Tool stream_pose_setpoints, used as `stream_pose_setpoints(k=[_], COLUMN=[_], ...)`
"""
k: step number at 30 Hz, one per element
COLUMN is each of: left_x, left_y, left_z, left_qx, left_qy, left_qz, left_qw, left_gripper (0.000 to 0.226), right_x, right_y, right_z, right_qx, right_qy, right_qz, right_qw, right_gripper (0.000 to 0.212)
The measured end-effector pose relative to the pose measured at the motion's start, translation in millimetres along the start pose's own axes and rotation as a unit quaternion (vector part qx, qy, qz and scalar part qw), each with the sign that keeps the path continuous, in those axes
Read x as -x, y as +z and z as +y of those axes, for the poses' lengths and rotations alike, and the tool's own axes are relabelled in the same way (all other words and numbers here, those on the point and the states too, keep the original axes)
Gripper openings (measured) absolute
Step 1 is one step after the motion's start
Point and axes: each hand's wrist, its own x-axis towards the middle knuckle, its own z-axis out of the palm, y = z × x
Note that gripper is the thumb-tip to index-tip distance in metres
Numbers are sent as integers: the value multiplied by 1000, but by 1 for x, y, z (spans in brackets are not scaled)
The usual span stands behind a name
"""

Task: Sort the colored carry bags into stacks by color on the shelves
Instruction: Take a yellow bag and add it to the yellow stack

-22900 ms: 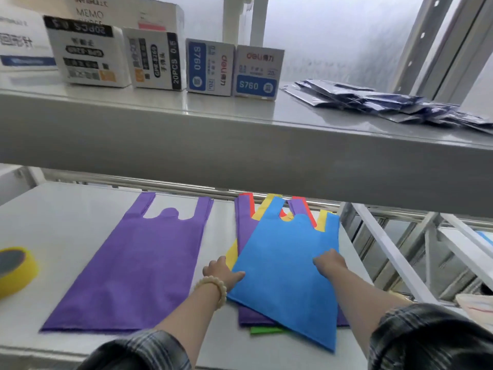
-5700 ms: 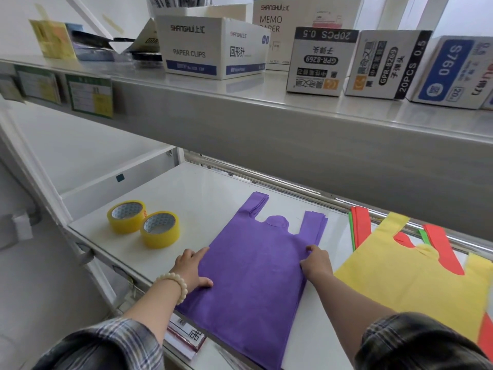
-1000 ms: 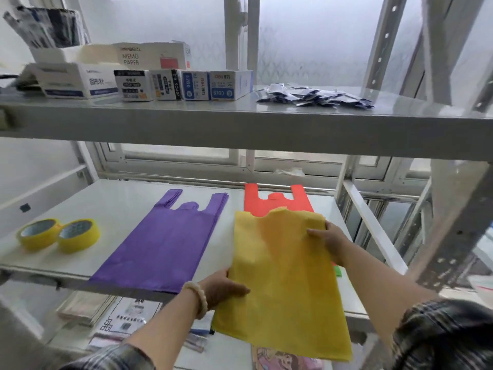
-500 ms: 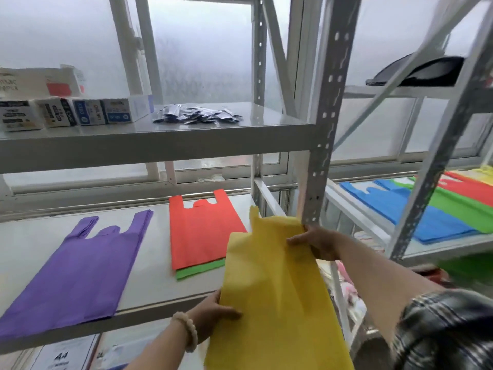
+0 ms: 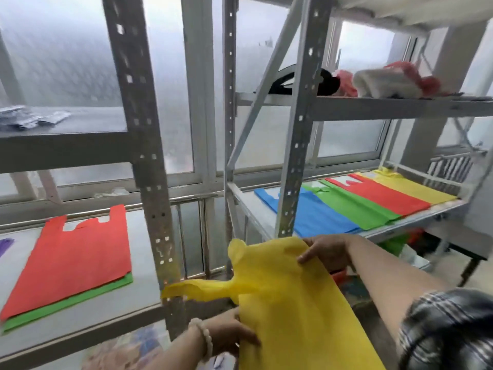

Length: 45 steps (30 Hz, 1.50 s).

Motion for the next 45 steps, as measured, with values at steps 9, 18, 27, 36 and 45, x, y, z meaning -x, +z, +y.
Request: stream_pose_setpoints(k=[9, 18, 27, 36, 45], left_x=[-152, -292, -414, -554, -657], left_y=[119, 124, 131, 176, 221], left_z=[99, 185, 271, 321, 405], left_qx=[-26, -5, -51, -21, 11], left_qy=[42, 83, 53, 44, 53], left_qz=[14, -43, -89, -66, -37], left_qw=[999, 996, 993, 997, 998], left_gripper=[61, 102, 102, 116, 97], right_x=[103, 110, 129, 140, 135], right_y=[-195, -357, -494, -643, -793], right_z=[60, 84, 96, 118, 80], right_qx=[-89, -159, -205, -177, -113], right_qy=[-37, -114, -111, -58, -58], right_qz=[212, 405, 435, 447, 409], right_qw=[973, 893, 870, 875, 904], right_gripper=[40, 63, 79, 76, 75])
